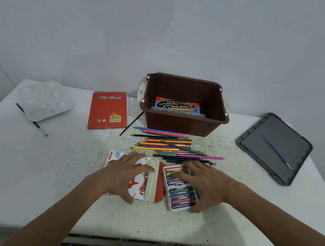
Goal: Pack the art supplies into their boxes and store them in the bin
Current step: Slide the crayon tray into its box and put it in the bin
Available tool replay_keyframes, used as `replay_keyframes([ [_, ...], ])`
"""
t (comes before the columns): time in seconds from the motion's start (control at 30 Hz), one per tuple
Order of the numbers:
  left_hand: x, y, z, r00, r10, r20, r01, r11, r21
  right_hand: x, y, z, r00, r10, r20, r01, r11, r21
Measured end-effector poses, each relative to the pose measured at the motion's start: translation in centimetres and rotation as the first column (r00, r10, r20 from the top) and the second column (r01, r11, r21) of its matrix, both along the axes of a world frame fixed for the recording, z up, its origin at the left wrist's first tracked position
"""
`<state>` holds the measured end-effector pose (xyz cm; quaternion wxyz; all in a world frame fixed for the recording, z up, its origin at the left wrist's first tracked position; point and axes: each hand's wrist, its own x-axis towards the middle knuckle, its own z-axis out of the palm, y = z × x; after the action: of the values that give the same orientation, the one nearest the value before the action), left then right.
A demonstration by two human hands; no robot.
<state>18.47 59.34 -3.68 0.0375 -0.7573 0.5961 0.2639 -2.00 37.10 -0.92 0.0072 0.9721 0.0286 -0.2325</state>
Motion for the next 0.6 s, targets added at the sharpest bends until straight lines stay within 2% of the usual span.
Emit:
replay_keyframes([
  [0.2, -0.4, -0.3, -0.2, 0.999, -0.033, 0.006, 0.034, 0.999, -0.029, 0.7, 0.5, -0.7, 1.000, -0.019, -0.021, 0.019, 0.999, 0.031],
  [0.6, -0.9, -1.2, -0.8, 1.000, -0.004, 0.012, 0.004, 0.999, -0.037, 0.5, 2.2, -2.5, 0.973, -0.142, 0.179, 0.142, 0.990, 0.013],
])
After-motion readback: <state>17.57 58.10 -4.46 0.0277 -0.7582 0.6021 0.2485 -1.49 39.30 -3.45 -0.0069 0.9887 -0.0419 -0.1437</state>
